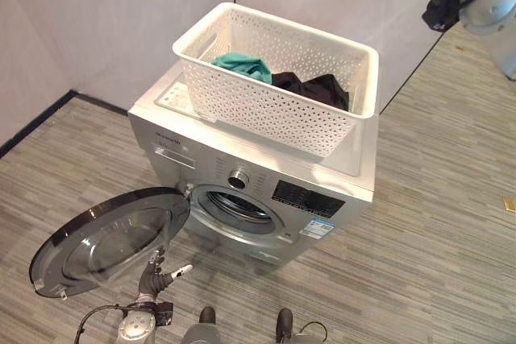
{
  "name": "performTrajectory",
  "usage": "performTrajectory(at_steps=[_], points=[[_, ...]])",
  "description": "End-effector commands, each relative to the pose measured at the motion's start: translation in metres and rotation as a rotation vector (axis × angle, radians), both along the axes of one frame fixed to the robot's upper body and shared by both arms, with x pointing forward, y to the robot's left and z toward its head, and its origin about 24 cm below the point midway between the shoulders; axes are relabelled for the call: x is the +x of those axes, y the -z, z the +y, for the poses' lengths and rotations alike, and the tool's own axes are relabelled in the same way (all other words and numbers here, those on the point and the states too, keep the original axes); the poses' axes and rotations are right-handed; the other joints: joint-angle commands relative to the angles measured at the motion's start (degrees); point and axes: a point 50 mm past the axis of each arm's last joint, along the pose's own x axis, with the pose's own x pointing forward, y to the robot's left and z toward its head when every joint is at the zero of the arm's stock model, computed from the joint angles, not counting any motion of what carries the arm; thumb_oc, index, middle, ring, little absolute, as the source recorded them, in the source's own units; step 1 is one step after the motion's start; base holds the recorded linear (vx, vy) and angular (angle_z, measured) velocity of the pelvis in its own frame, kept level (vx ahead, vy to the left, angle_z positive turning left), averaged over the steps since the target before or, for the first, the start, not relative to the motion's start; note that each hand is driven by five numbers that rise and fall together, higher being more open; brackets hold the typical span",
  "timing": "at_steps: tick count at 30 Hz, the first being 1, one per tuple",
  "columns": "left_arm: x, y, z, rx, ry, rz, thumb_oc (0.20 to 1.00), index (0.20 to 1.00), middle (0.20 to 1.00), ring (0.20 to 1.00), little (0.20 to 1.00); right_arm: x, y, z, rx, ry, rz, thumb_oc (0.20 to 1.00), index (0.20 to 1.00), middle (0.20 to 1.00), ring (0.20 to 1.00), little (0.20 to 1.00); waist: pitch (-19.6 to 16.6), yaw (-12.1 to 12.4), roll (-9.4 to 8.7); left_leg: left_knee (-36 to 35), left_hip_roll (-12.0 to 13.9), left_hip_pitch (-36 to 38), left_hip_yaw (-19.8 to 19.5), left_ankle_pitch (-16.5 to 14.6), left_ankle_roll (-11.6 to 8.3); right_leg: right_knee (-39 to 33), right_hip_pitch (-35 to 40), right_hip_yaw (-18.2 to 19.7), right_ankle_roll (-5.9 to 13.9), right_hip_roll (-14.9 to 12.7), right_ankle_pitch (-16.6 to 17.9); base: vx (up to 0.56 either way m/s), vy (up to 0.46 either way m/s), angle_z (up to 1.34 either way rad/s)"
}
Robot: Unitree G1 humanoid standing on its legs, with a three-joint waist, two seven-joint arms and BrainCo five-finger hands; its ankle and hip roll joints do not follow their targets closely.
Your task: Grab the laundry basket,head to the washer,open it,put in the laundry and shut it.
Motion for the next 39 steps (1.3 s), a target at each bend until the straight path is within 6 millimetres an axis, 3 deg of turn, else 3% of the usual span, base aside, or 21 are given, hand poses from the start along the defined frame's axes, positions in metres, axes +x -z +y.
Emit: performTrajectory(at_steps=[1, 10, 16, 17, 23, 24, 29, 39], points=[[0.028, -0.033, -0.004, -0.013, 0.100, -0.184, 1.000, 1.000, 1.000, 1.000, 1.000, -0.023, -0.054, -0.001, 0.064, -0.007, -0.097, 1.000, 1.000, 1.000, 1.000, 1.000, 3.15, 0.55, 0.38, -3.38, 5.93, 1.92, -1.26, -0.69, -3.12, 11.21, -2.82, 0.97, 1.16, -1.90, -9.53, -0.08, -0.044, 0.23], [0.035, -0.047, -0.001, -0.008, 0.150, -0.234, 1.000, 1.000, 1.000, 1.000, 1.000, -0.029, -0.074, -0.011, 0.092, 0.035, -0.047, 1.000, 1.000, 1.000, 1.000, 1.000, 7.44, 1.95, 0.45, -4.43, 6.84, -3.46, -1.21, 1.58, -3.93, 9.85, -8.06, 0.43, 0.93, -1.35, -8.31, -0.06, -0.026, 0.03], [0.034, -0.046, 0.003, 0.010, 0.121, -0.233, 1.000, 1.000, 1.000, 1.000, 1.000, -0.036, -0.057, 0.019, -0.033, -0.143, 0.066, 1.000, 1.000, 1.000, 1.000, 1.000, 8.76, 2.31, -0.24, -5.90, 7.18, -5.12, -1.05, 2.96, -4.49, 7.27, -8.93, 0.16, 1.25, -1.12, -6.99, 0.01, -0.008, -0.03], [0.033, -0.045, 0.004, 0.015, 0.115, -0.233, 1.000, 1.000, 1.000, 1.000, 1.000, -0.042, -0.052, 0.027, -0.091, -0.189, 0.089, 1.000, 1.000, 1.000, 1.000, 1.000, 8.99, 2.05, -0.59, -6.22, 7.09, -5.14, -1.06, 3.09, -4.56, 7.08, -8.96, 0.09, 1.34, -1.14, -6.90, 0.00, 0.000, 0.00], [0.024, -0.046, 0.027, 0.073, 0.074, -0.213, 1.000, 1.000, 1.000, 1.000, 1.000, -0.063, -0.043, 0.034, -0.144, -0.325, 0.119, 1.000, 1.000, 1.000, 1.000, 1.000, 8.55, 0.96, -5.46, -7.08, 7.20, -3.95, -0.49, 2.89, -4.58, 6.75, -8.38, 0.13, 1.80, -1.31, -6.45, 0.00, 0.003, 0.01], [0.023, -0.048, 0.031, 0.085, 0.078, -0.212, 1.000, 1.000, 1.000, 1.000, 1.000, -0.061, -0.033, 0.037, -0.172, -0.332, 0.157, 1.000, 1.000, 1.000, 1.000, 1.000, 8.52, 0.78, -6.96, -7.11, 7.32, -3.63, -0.40, 2.68, -4.48, 6.84, -8.30, 0.31, 1.85, -1.37, -6.46, 0.00, 0.000, 0.00], [0.025, -0.053, 0.032, 0.083, 0.098, -0.224, 1.000, 1.000, 1.000, 1.000, 1.000, -0.048, -0.020, 0.033, -0.199, -0.272, 0.223, 1.000, 1.000, 1.000, 1.000, 1.000, 9.62, 1.39, -8.18, -6.52, 7.35, -3.76, -0.76, 2.48, -4.39, 7.30, -8.30, 0.43, 1.58, -1.28, -6.70, 0.00, 0.003, -0.02], [0.031, -0.054, 0.023, 0.034, 0.117, -0.235, 1.000, 1.000, 1.000, 1.000, 1.000, -0.024, -0.001, 0.027, -0.240, -0.150, 0.306, 1.000, 1.000, 1.000, 1.000, 1.000, 11.25, 2.86, -6.86, -6.93, 7.16, -4.69, -1.76, 3.07, -4.29, 7.32, -8.73, 0.52, 1.26, -0.88, -6.99, 0.00, 0.000, 0.00]])
